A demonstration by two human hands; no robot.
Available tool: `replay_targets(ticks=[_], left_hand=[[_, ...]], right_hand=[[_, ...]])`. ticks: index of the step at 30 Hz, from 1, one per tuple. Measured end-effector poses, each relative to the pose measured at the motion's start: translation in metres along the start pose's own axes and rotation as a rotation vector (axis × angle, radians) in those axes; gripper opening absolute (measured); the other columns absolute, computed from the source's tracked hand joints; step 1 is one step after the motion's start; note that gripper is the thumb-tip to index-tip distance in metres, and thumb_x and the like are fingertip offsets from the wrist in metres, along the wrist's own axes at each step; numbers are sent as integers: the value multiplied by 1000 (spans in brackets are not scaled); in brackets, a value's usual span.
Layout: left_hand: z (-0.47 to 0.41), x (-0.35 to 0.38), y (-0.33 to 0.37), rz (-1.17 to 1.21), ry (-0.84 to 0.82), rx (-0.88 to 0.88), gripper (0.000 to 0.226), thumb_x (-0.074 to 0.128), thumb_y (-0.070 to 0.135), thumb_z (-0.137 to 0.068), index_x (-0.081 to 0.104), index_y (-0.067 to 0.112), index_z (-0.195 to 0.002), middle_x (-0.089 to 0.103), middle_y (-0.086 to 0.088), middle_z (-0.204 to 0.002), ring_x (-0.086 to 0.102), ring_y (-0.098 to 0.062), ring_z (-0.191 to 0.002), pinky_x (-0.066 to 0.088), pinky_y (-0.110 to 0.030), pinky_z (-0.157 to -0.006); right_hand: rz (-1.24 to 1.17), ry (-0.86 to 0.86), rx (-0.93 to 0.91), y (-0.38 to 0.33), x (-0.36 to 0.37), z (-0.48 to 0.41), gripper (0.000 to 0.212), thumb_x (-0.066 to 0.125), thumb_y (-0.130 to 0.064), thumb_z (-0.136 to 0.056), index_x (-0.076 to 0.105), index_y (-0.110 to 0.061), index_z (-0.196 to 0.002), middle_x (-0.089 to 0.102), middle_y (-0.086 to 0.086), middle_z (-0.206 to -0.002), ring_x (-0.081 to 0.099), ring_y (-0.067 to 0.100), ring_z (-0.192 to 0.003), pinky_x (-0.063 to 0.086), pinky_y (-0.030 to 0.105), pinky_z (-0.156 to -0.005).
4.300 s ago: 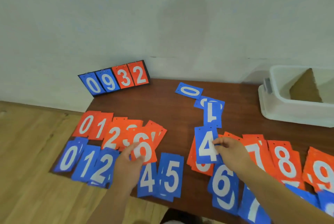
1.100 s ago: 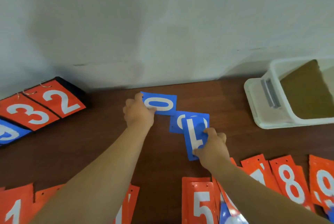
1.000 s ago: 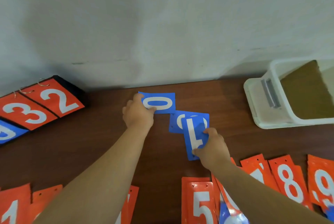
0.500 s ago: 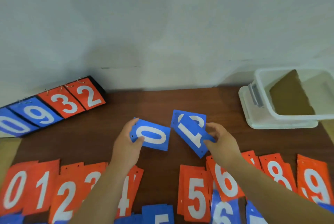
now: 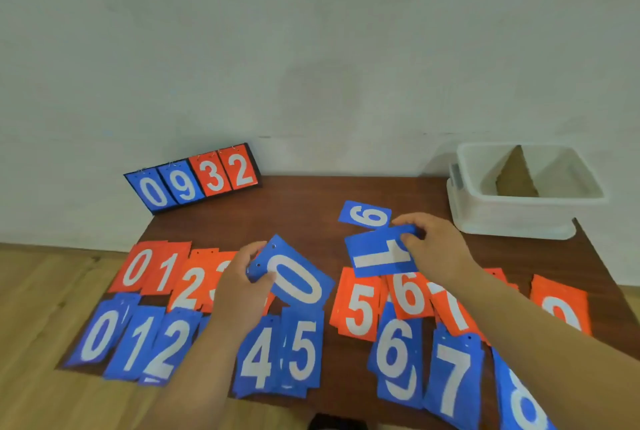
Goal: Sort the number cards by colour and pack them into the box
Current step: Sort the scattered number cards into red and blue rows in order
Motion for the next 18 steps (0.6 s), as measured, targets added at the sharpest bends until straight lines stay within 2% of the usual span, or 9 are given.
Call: replay_targets(ticks=[2,4,6,8,9,11,14,16,18], left_hand=[[23,-9,-1,37,63,12,53,71,19,-92,51,46,-133,64,9,-106,64,-10,-80,48,-21,-64],[38,-23,-2,55,151,33,49,72,20,-91,54,52,-124,60,6,-84,58,-13,-71,45,-24,-60],[48,-39,-6,63,202,35,42,69,20,-93,58,54,-116,51,1,-71,49,-17,-61,43,-31,-56],[57,-54,-12,92,219,24,39,65,19,-95,60,52,-115,54,-13,-72,51,-30,-59,44,-39,-54],[61,-62,-13,108,235,24,38,64,18,-96,61,52,-114,54,-15,-72,50,-33,-60,44,-35,-52],[66,-77,-21,137,272,25,40,62,14,-97,63,51,-110,57,-12,-72,54,-26,-60,43,-25,-49],[65,-98,-40,155,313,-17,43,60,13,-97,63,53,-113,67,-16,-93,67,-32,-82,53,-40,-59],[61,-114,-52,146,327,-31,46,58,13,-97,61,55,-116,61,-13,-80,59,-24,-65,51,-44,-59],[56,-134,-66,147,339,-53,45,56,11,-98,62,49,-120,50,5,-67,49,-8,-56,45,-26,-52]], right_hand=[[-9,-42,-23,-3,4,19,34,56,-8,-95,65,-35,-112,64,-7,-87,53,4,-51,41,12,-46],[4,-75,-59,-14,8,31,34,55,-9,-96,59,-36,-116,60,-4,-89,54,6,-60,42,11,-51],[-8,-79,-97,-29,11,37,28,60,-10,-94,54,-32,-111,58,-3,-89,56,11,-69,43,13,-54],[-15,-100,-108,-47,19,41,21,65,-13,-92,56,-29,-102,58,-5,-88,56,12,-72,41,13,-54],[-11,-117,-126,-56,25,42,19,67,-14,-90,58,-29,-97,61,-6,-88,57,12,-73,41,13,-57],[-7,-161,-189,-73,38,44,22,70,-15,-88,62,-35,-87,65,-8,-84,58,12,-73,40,9,-61],[12,-247,-218,-94,62,45,18,69,-18,-92,70,-35,-97,67,-9,-84,56,12,-64,41,6,-55],[11,-281,-229,-110,80,43,20,68,-18,-93,72,-35,-102,69,-12,-82,57,14,-60,41,8,-50],[2,-289,-264,-130,102,38,23,71,-16,-91,70,-38,-98,71,-3,-79,58,9,-58,40,9,-51]])
Point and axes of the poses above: each hand's wrist, its own z-axis away from the middle knuckle, its own x-axis out of the palm, y = z × x, the point moved 4 cm from there along -z, towards the middle knuckle
